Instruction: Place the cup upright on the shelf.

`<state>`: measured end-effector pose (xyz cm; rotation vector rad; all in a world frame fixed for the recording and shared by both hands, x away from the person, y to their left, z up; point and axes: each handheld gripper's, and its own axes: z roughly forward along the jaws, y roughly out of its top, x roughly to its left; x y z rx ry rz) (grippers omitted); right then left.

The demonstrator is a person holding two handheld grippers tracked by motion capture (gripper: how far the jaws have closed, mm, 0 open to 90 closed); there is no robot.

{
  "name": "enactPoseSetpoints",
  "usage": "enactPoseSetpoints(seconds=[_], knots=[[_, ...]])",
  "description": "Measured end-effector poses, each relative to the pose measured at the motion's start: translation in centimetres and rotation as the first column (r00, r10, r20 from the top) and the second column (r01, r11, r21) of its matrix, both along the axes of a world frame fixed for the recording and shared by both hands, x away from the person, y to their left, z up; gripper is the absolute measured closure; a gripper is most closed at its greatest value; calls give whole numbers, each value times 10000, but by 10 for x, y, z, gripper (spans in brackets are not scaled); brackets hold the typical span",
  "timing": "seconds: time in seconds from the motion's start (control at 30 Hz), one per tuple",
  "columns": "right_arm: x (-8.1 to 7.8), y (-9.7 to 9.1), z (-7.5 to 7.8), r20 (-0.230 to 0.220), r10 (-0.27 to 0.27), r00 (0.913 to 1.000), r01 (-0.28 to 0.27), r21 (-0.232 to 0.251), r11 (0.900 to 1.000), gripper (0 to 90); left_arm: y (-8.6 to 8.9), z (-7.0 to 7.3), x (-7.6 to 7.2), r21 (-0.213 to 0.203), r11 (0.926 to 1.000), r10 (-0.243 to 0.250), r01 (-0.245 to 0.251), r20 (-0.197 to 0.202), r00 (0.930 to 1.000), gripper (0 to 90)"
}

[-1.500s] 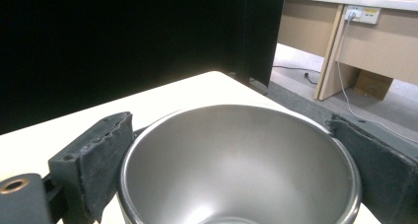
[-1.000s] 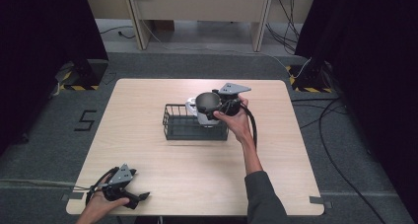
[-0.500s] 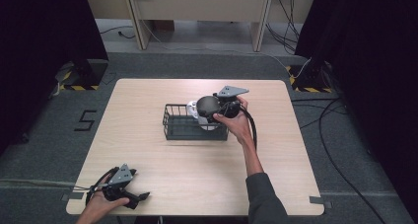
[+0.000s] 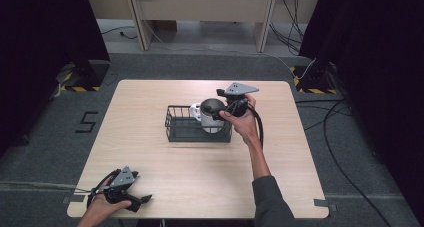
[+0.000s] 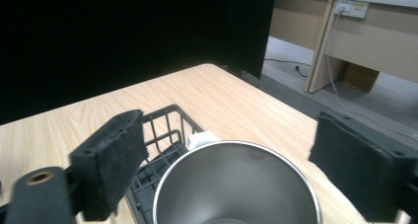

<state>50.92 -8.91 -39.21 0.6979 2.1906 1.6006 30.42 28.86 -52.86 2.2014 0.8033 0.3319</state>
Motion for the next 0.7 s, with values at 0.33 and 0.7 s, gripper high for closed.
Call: enactPoseSetpoints(seconds=[0.33, 0.7], knots=[[-11, -11, -3, -167, -170, 9997, 173, 153, 9997, 149, 0, 0, 0, -9, 10000, 4, -4, 0, 10000, 0], [-34, -24, 4, 117, -387, 9992, 382, 445, 9983, 149, 0, 0, 0, 32, 10000, -21, 21, -1, 10000, 0]])
